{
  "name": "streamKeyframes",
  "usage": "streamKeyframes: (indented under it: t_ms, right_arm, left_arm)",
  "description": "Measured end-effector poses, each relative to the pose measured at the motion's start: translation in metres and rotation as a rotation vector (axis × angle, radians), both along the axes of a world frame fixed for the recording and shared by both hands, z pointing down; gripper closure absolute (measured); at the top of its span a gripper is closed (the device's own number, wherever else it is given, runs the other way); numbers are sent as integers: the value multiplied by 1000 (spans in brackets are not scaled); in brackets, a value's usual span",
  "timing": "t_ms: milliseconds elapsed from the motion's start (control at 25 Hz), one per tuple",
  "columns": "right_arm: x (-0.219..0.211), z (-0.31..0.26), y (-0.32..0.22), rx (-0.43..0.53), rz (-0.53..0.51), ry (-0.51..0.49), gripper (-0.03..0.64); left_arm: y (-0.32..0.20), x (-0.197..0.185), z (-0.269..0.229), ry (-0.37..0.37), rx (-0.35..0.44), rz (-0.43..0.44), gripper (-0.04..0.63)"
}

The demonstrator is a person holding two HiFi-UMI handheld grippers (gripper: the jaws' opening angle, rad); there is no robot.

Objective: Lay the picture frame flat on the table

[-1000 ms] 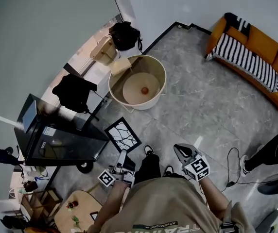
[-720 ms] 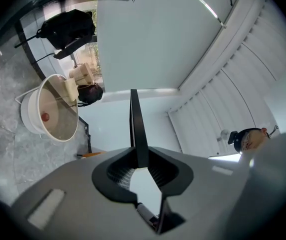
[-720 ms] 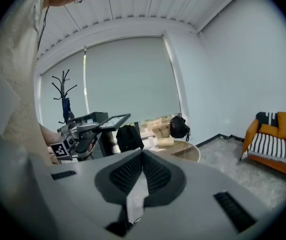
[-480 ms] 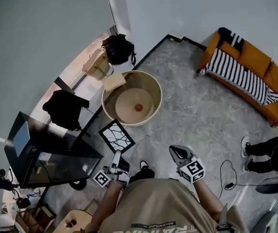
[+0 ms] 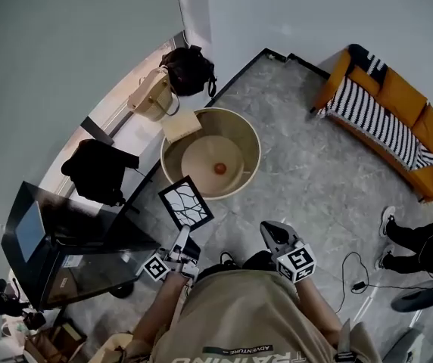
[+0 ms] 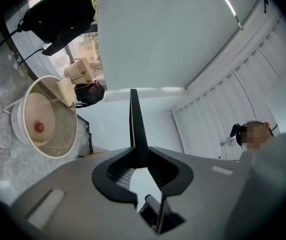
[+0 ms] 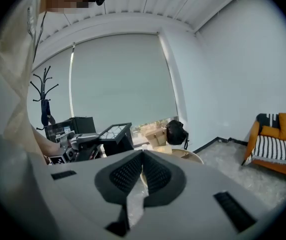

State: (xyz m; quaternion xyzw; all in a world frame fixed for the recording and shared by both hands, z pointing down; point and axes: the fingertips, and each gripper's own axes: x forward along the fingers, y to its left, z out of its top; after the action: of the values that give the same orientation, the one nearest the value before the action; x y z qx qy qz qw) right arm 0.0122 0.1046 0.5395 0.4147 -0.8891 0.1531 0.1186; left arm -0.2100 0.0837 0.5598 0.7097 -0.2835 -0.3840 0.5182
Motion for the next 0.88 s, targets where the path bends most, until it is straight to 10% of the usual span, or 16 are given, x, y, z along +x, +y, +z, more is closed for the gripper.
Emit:
streamKeyframes:
  t_ms: [880]
  right_arm:
    - [6,16,-205,39,-98,-17,612]
  left_arm:
    - [-158,27,3,-32,-22,12,522]
